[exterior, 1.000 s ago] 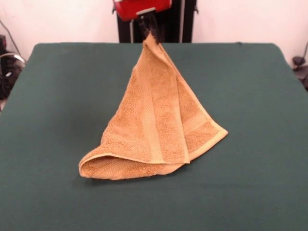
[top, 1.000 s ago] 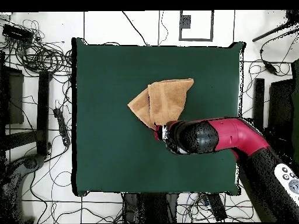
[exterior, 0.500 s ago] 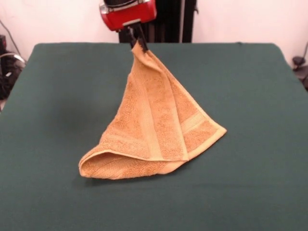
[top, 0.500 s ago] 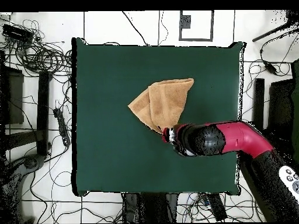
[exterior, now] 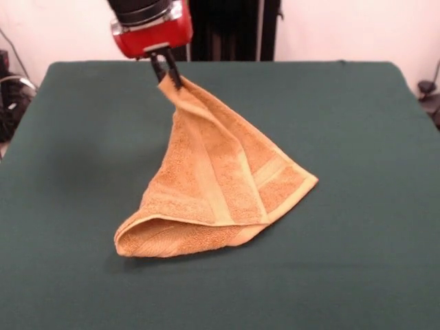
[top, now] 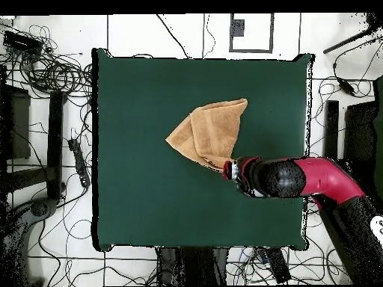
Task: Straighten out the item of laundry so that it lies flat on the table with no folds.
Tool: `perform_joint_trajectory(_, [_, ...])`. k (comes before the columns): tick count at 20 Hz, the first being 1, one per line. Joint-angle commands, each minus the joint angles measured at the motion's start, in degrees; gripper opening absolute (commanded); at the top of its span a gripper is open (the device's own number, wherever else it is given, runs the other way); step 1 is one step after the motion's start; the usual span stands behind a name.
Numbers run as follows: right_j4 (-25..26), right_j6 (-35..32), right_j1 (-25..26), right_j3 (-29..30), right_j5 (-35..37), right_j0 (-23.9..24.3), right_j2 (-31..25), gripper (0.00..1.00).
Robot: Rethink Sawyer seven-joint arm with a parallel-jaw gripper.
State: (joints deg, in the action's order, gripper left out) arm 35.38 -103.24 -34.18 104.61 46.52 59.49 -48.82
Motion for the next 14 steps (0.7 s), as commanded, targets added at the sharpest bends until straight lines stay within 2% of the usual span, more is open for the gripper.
perform_joint_trajectory(1, [1.8,22.0,3.1,-5.4,8.6,0.6,-1.4,0.00])
perform_joint_trajectory(7, [0.6,23.9,6.8,-8.8,10.8,4.3,-0.9,0.00])
perform_joint_trajectory(14, [1.7,27.4,7.1,-10.4,13.0,6.1,-1.1,0.00])
